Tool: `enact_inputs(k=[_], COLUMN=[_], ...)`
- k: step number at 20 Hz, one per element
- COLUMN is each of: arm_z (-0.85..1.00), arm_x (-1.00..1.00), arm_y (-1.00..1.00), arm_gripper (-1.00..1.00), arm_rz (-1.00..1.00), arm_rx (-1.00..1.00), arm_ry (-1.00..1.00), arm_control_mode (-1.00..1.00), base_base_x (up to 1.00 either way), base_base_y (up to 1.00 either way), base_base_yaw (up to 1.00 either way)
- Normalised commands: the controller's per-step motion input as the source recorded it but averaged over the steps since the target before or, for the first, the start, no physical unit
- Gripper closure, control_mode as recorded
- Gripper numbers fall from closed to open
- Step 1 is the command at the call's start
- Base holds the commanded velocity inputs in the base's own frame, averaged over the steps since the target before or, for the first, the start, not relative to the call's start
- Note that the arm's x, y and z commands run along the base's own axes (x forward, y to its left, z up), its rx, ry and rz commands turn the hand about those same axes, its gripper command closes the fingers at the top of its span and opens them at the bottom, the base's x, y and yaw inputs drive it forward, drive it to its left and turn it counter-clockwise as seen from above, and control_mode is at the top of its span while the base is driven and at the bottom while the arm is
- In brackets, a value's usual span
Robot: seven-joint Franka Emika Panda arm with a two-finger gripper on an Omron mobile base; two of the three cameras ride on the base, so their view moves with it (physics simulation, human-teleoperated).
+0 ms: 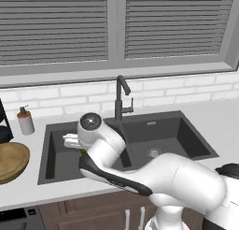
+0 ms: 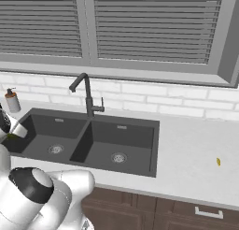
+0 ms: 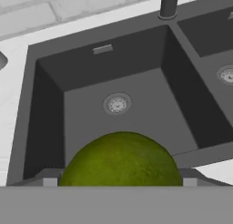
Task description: Pick the lime from the sink and place it in the bowl. Then pick the bowl and place it in the microwave. Then close the microwave door and press the start button.
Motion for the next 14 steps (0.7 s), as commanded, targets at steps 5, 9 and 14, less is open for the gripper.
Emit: enact_inputs(k=[5,9,14], arm_z=[0.63,0.31,0.44], arm_x=[-0.21,-0.41,-0.39], arm_y=[0.11,0.33,0.31], arm_gripper=[1.00,1.00,1.00], arm_rz=[0.00,0.01,0.04], arm_rx=[0.03,0.00,0.01], arm_ry=[0.00,0.01,0.01], arm_control_mode=[-1.00,-1.00,-1.00], base_base_x=[0.00,0.00,0.00], base_base_y=[0.00,0.00,0.00], base_base_yaw=[0.00,0.00,0.00])
